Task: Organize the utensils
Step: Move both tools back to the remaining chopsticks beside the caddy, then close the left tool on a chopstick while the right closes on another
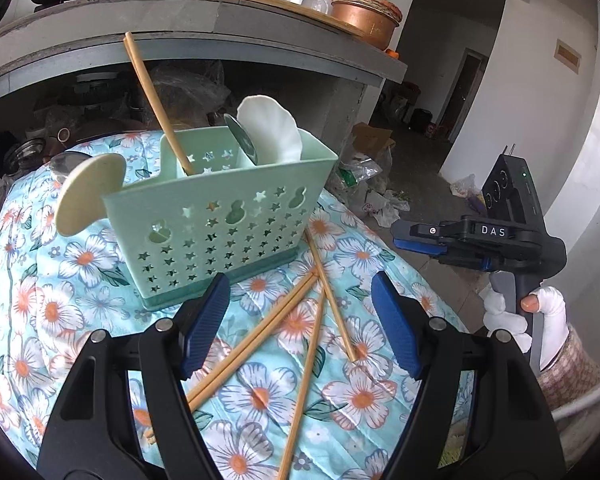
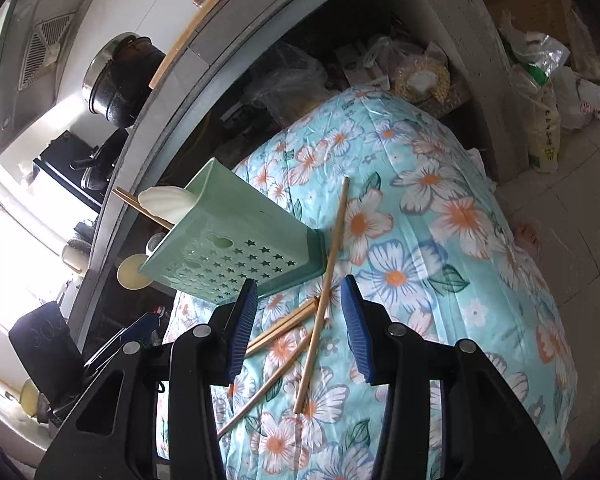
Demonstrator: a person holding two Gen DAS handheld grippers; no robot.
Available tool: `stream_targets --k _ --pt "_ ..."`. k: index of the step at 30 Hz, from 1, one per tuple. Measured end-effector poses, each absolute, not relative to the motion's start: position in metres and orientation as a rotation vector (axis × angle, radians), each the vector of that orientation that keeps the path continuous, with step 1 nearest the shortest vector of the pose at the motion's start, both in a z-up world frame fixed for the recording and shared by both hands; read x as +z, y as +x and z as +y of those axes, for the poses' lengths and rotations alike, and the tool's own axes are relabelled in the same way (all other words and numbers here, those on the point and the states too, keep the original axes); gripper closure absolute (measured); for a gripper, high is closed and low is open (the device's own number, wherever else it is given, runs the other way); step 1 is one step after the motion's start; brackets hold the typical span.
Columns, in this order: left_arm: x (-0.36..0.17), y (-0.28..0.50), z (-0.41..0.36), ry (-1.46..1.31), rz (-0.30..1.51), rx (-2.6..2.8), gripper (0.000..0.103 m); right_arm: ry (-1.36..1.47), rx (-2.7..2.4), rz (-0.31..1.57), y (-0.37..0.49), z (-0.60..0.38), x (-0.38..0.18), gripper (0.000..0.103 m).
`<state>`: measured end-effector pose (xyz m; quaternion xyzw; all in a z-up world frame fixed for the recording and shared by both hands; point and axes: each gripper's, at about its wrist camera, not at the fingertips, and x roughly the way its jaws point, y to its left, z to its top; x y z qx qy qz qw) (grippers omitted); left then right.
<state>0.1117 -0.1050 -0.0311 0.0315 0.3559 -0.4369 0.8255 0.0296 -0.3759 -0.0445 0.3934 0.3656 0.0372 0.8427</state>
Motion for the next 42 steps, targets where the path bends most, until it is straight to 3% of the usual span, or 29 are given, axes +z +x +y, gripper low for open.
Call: stream_targets --k 14,27,37,42 --pt "-0.075 0.093 -0.145 0.324 0.842 -0.906 0.035 0.877 0.079 0.817 0.029 -0.38 -0.061 0.06" --pt "-0.118 0.094 -0.184 0.532 0.913 -0.922 0.061 0.893 0.077 0.836 0.033 -0.384 -0.067 0.06" --pt "-0.136 0.104 -0.192 0.528 0.973 -0.906 0.066 0.9 0.078 0.841 0.034 -0.386 -0.07 0.06" --pt "-0.138 0.11 -0.192 0.507 0.982 -0.895 0.083 0.897 0.075 0.845 0.034 -0.385 -0.071 0.06"
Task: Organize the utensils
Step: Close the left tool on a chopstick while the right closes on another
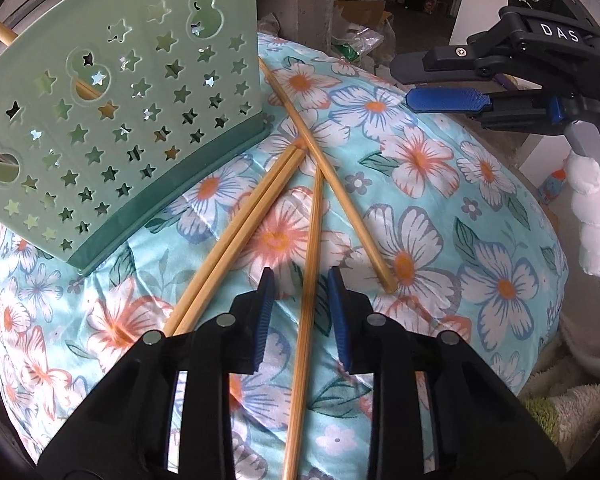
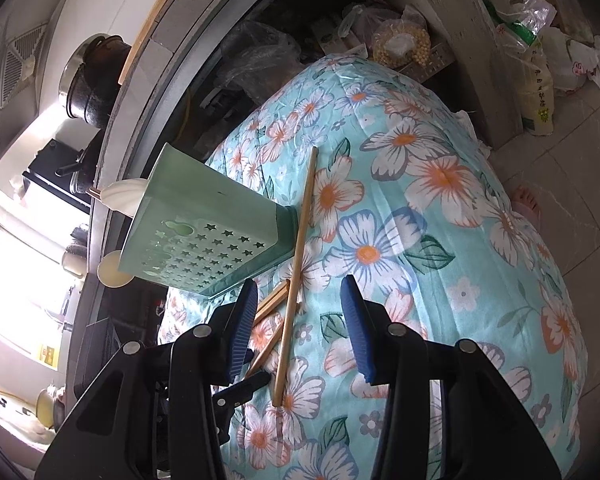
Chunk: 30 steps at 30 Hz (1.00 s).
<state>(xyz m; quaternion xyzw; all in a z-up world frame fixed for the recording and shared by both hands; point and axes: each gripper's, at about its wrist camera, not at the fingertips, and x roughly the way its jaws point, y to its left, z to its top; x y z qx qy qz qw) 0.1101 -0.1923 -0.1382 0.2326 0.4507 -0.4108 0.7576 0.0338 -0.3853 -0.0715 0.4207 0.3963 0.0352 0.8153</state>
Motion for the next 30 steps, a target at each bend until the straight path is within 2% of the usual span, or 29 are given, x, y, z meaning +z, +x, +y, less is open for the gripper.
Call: stream_targets --k 5,30 --pt "-0.139 0.115 -0.188 0.491 0.987 -0.895 0.096 0.893 0.07 0.851 0.035 -0.385 -0.072 0.06" --pt "-0.132 0.109 -0.17 0.462 0.999 -0.883 0.097 0.896 0.066 0.87 0.039 -0.379 -0.074 0.06"
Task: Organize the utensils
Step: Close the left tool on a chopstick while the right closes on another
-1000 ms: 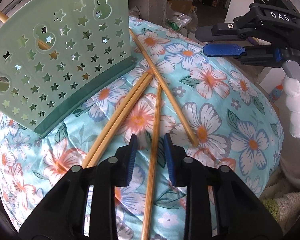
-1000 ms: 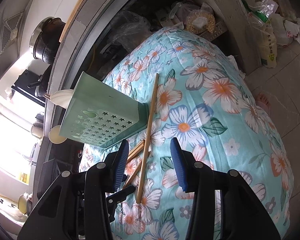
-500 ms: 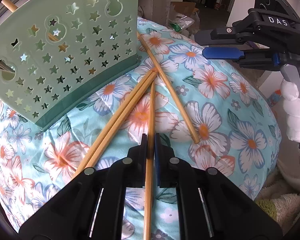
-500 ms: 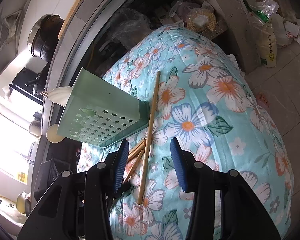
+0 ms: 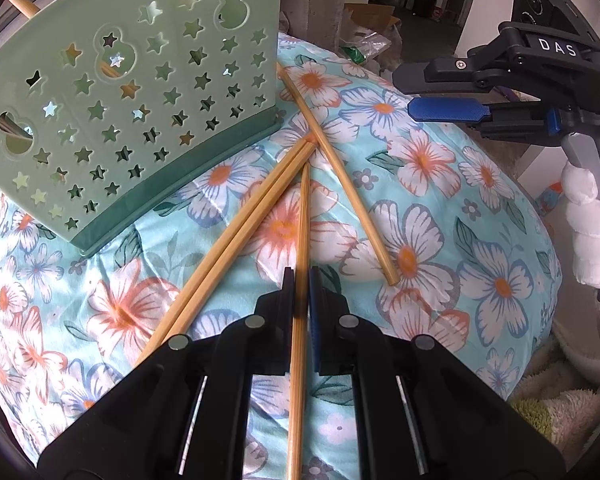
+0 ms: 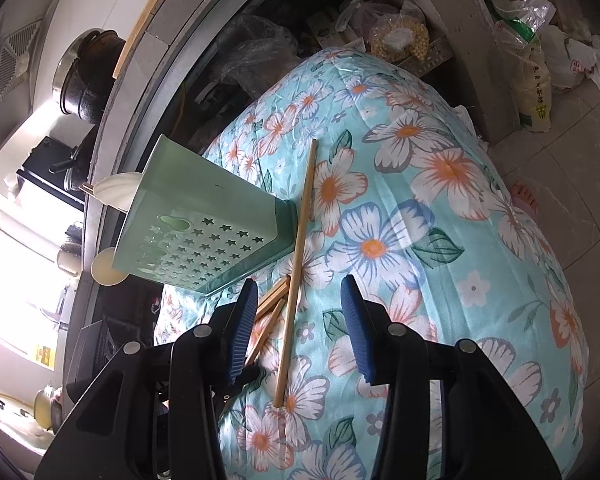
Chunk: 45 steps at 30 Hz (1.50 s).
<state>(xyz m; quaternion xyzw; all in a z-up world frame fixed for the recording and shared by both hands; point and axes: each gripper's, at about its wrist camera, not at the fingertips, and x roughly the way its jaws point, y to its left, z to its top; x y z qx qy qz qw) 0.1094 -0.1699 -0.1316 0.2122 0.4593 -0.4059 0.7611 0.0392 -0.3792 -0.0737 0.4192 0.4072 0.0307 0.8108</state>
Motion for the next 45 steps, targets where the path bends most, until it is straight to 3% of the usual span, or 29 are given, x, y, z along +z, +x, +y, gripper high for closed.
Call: stream_targets --k 39,45 --pt "-0.132 0.111 -0.169 0.455 1.003 -0.881 0.096 0.907 0.085 0.921 0.06 -0.375 -0.091 0.06" --pt "-0.131 0.11 -0.168 0.442 1.004 -0.884 0.096 0.892 0.093 0.953 0.08 -0.374 -0.096 0.067"
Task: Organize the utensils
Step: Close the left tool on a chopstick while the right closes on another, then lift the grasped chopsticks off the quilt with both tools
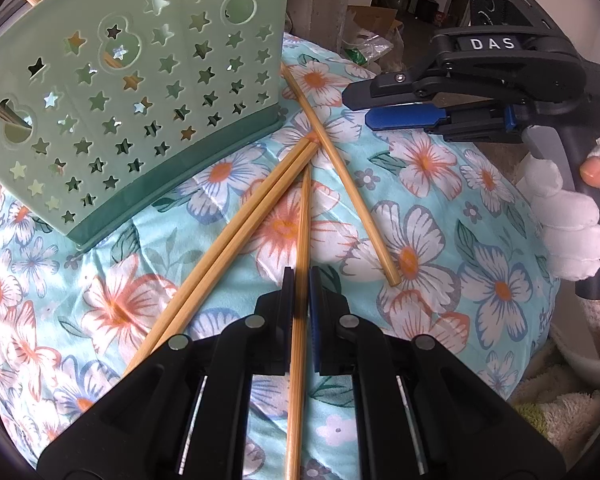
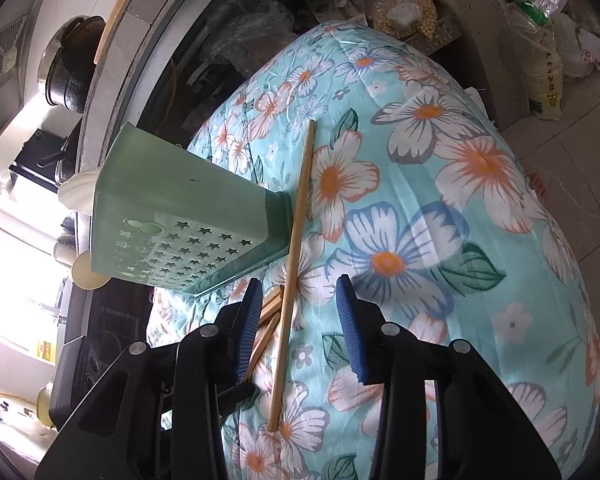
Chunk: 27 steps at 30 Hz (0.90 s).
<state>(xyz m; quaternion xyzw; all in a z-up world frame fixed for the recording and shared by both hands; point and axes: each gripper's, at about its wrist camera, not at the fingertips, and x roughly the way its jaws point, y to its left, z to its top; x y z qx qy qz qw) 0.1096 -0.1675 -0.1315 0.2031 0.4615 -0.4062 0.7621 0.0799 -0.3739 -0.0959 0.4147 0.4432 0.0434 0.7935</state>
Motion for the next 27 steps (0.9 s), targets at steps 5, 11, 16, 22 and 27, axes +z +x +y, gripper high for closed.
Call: stream_targets --k 5,11,16,22,27 --pt "-0.131 0.109 -0.167 0.438 1.004 -0.886 0.096 0.849 0.092 0.989 0.103 -0.371 -0.1 0.071" --pt "-0.13 0.11 -0.166 0.423 1.007 -0.888 0.096 0.8 0.084 1.028 0.124 -0.366 -0.106 0.078" --pt "-0.13 0.11 -0.165 0.414 1.009 -0.89 0.096 0.805 0.08 1.035 0.128 -0.365 -0.11 0.089" --pt "-0.131 0.11 -0.163 0.416 1.007 -0.892 0.096 0.854 0.066 1.014 0.114 -0.37 -0.11 0.094" --pt "-0.13 0.11 -0.163 0.419 1.004 -0.888 0.096 0.912 0.046 1.0 0.088 -0.377 -0.111 0.095"
